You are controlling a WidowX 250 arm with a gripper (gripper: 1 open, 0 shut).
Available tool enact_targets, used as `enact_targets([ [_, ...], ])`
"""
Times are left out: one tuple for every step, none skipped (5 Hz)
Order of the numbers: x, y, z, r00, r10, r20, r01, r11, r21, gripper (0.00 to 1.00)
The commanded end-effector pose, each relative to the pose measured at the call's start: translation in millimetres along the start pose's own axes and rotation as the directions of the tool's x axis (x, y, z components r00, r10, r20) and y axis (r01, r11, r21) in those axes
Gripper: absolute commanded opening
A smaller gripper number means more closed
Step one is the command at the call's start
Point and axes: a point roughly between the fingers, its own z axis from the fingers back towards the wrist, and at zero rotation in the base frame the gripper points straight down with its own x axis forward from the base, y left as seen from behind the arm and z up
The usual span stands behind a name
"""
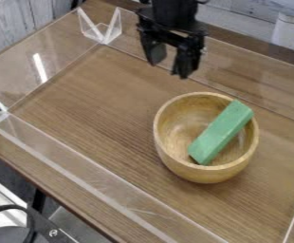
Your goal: Put the green block in the brown bowl
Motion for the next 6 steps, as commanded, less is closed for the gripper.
enact_targets([
  [17.5,20.7,15.5,0.998,-0.004,0.066,0.002,0.999,0.032,1.00],
  [28.9,32.2,7.4,0.997,-0.004,0.076,0.001,0.999,0.034,1.00],
  [38.4,39.2,-4.0,0.997,0.000,0.074,-0.003,0.999,0.035,0.00],
  [47.3,44.9,-16.7,0.998,0.006,0.069,-0.009,0.999,0.038,0.00],
  [51.2,44.8,-30.3,0.999,0.002,0.048,-0.004,0.999,0.037,0.00],
  [54.1,41.0,-41.4,0.999,-0.007,0.031,0.006,0.999,0.033,0.00],
])
